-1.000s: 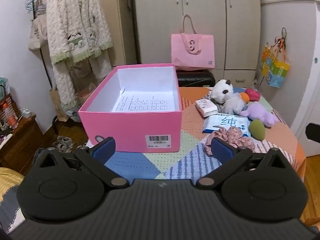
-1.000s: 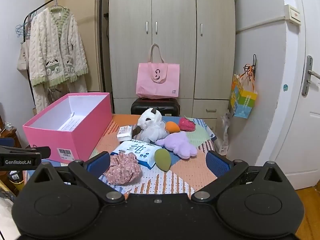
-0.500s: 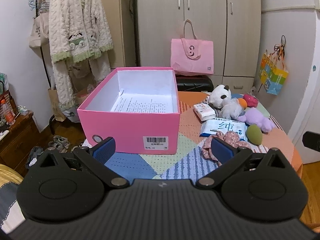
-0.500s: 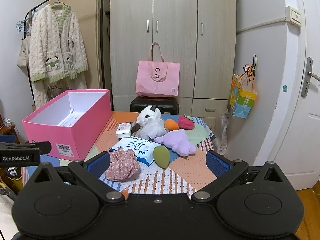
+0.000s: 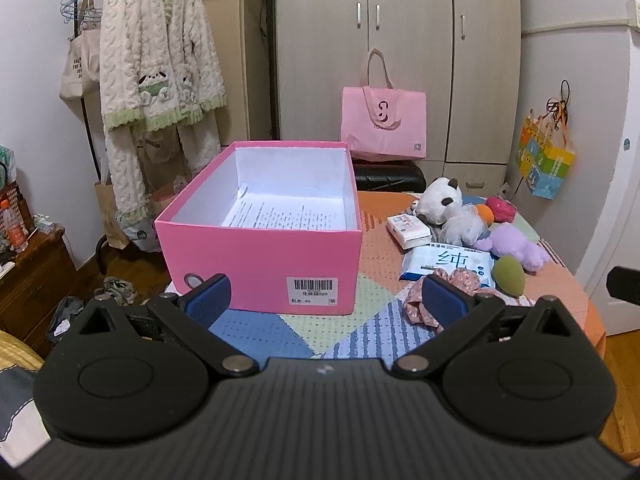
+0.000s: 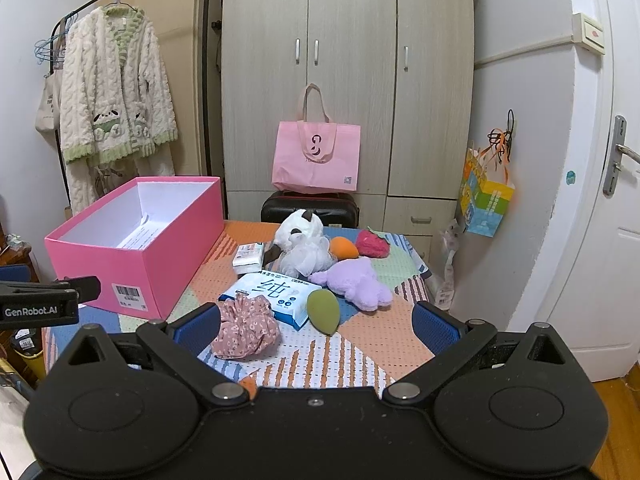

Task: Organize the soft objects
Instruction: 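Move both tools toward the pink floral scrunchie and green sponge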

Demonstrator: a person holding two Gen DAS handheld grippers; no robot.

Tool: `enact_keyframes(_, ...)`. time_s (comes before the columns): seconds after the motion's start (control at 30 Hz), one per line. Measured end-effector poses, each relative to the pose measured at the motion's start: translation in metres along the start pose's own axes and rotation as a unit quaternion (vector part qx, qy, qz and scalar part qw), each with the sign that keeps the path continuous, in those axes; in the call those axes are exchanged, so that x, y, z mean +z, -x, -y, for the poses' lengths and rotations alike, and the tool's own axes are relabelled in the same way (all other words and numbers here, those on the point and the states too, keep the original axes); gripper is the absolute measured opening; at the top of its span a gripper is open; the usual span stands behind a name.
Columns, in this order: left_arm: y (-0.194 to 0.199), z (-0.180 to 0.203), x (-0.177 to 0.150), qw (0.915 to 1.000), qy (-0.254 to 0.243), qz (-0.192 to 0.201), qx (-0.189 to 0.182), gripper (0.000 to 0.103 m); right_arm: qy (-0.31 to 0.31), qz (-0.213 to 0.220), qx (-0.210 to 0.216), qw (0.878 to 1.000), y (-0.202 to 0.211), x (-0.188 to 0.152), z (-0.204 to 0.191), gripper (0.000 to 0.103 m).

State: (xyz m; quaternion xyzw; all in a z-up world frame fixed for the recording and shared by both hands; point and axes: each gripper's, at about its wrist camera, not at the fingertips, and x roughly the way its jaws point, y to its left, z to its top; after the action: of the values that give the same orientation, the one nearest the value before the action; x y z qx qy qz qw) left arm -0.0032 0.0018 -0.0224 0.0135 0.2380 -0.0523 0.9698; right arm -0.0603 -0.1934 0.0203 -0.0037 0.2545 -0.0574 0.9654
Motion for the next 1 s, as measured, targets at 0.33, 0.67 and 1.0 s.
enact_keyframes(0.33,0.0019,0.0022,-0.0038,0.9999,-0.002,0.011,-0.002,0.103,0.001,0.0,0.0,1.0,-0.0002,-0.0005,-0.0004,0.103)
enact_keyframes(0.67,0.003,0.0012,-0.003,0.9999,-0.002,0.014,-0.002,0.103,0.0,0.004,0.002,1.0,-0.0001,-0.0044,0.0031,0.103)
enact_keyframes(1.0,0.0076,0.0046,-0.0068,0.998,-0.01,0.062,-0.004,0.103,0.003,0.021,0.009,1.0,0.0052,-0.0054,0.0032,0.103)
